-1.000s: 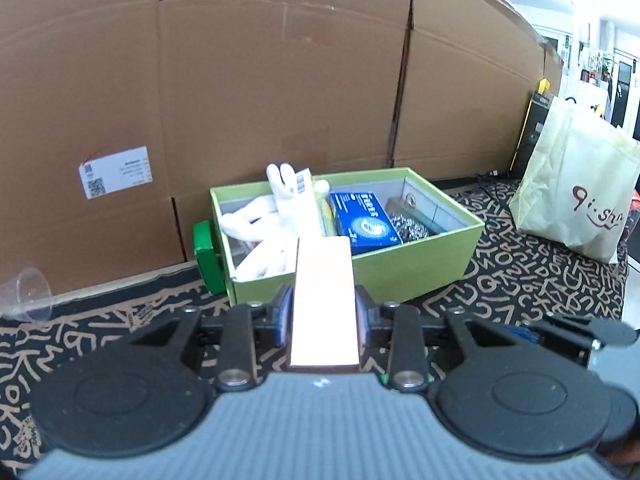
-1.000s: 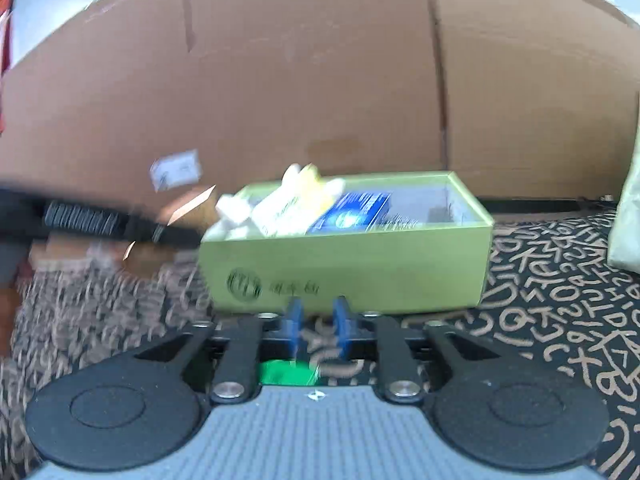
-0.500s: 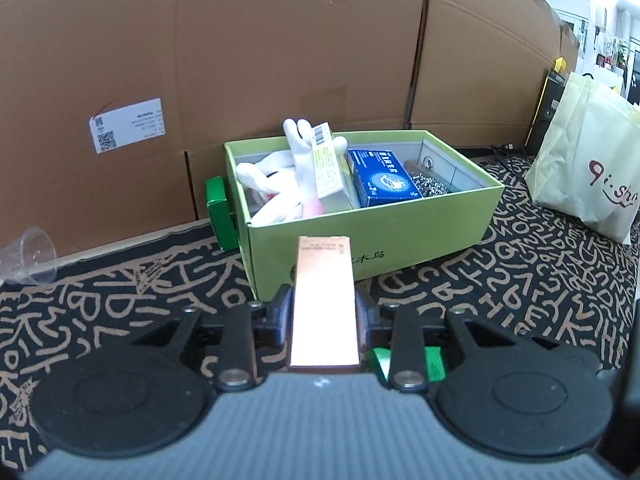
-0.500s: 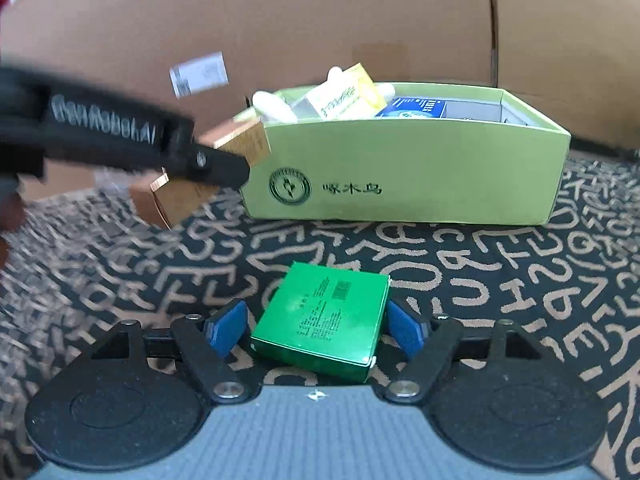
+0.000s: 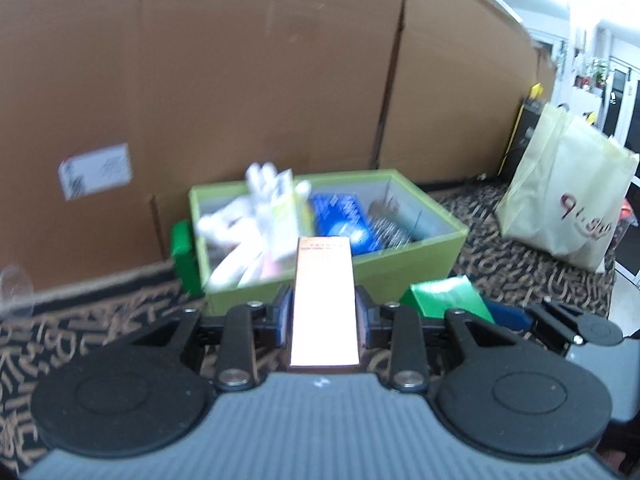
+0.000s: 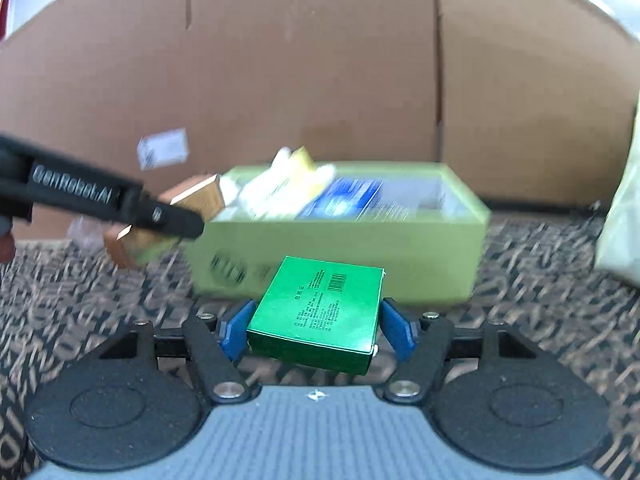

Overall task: Organize objects
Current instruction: 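Carry green box and copper box into the shoebox and open both tools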

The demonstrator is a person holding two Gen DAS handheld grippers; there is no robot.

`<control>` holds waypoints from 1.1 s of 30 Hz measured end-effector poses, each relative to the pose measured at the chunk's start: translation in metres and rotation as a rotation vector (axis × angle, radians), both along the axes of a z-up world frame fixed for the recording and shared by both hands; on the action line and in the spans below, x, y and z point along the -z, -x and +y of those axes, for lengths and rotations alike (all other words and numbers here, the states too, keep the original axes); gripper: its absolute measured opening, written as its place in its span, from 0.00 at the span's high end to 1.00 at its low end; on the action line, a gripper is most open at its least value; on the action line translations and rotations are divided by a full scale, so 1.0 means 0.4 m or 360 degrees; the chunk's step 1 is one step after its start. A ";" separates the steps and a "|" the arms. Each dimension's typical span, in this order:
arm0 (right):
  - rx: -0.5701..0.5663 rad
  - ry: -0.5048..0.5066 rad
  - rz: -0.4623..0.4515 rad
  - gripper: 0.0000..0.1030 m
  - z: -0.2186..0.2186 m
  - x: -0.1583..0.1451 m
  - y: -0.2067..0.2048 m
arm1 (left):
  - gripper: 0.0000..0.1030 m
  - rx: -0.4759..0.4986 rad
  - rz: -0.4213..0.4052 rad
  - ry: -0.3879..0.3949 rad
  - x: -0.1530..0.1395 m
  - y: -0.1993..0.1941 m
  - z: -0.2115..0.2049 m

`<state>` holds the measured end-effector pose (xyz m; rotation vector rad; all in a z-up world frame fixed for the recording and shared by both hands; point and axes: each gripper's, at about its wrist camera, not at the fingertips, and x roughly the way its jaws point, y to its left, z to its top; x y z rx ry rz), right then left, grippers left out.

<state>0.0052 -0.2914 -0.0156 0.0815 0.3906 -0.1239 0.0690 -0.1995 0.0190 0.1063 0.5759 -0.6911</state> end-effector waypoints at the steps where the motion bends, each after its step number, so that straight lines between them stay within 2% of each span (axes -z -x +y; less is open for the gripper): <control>1: 0.0010 0.0007 -0.0037 0.30 -0.013 -0.015 -0.004 | 0.70 0.0012 -0.0015 0.0006 -0.011 -0.004 -0.016; 4: 0.0026 0.0063 -0.0150 0.30 -0.052 -0.053 -0.023 | 0.70 0.0084 0.0026 0.0064 -0.040 -0.031 -0.064; 6: 0.0045 0.0105 -0.0182 0.30 -0.078 -0.067 -0.052 | 0.70 0.0128 0.0091 0.0114 -0.049 -0.065 -0.099; 8: 0.0051 0.0126 -0.0206 0.30 -0.106 -0.070 -0.082 | 0.70 0.0133 0.0103 0.0142 -0.050 -0.102 -0.140; 14: 0.0065 0.0183 -0.0181 0.30 -0.192 -0.058 -0.182 | 0.70 0.0065 0.0131 0.0120 -0.025 -0.220 -0.263; 19: 0.0059 0.0207 -0.0138 0.29 -0.231 -0.059 -0.248 | 0.68 0.0044 0.0072 0.0082 -0.013 -0.275 -0.336; 20: 0.0070 0.0204 -0.0148 0.29 -0.239 -0.057 -0.260 | 0.50 0.0054 0.0061 0.0064 -0.009 -0.285 -0.342; 21: 0.0074 0.0199 -0.0161 0.29 -0.247 -0.050 -0.272 | 0.25 0.0055 0.0063 0.0046 -0.001 -0.293 -0.345; 22: 0.0072 0.0201 -0.0159 0.27 -0.250 -0.044 -0.279 | 0.18 0.0009 0.0054 0.0049 0.008 -0.294 -0.337; 23: 0.0074 0.0205 -0.0122 0.22 -0.256 -0.033 -0.288 | 0.13 -0.0039 0.0031 0.0078 0.018 -0.289 -0.319; 25: 0.0102 0.0212 -0.0078 0.22 -0.260 -0.014 -0.277 | 0.12 -0.0030 0.0041 0.0136 0.032 -0.277 -0.281; 29: 0.0186 0.0218 -0.0199 0.13 -0.242 0.012 -0.199 | 0.05 -0.0023 0.0060 0.0203 0.042 -0.242 -0.223; 33: 0.0123 0.0168 -0.0249 0.13 -0.205 0.008 -0.154 | 0.00 0.0003 -0.0067 0.0178 0.019 -0.179 -0.182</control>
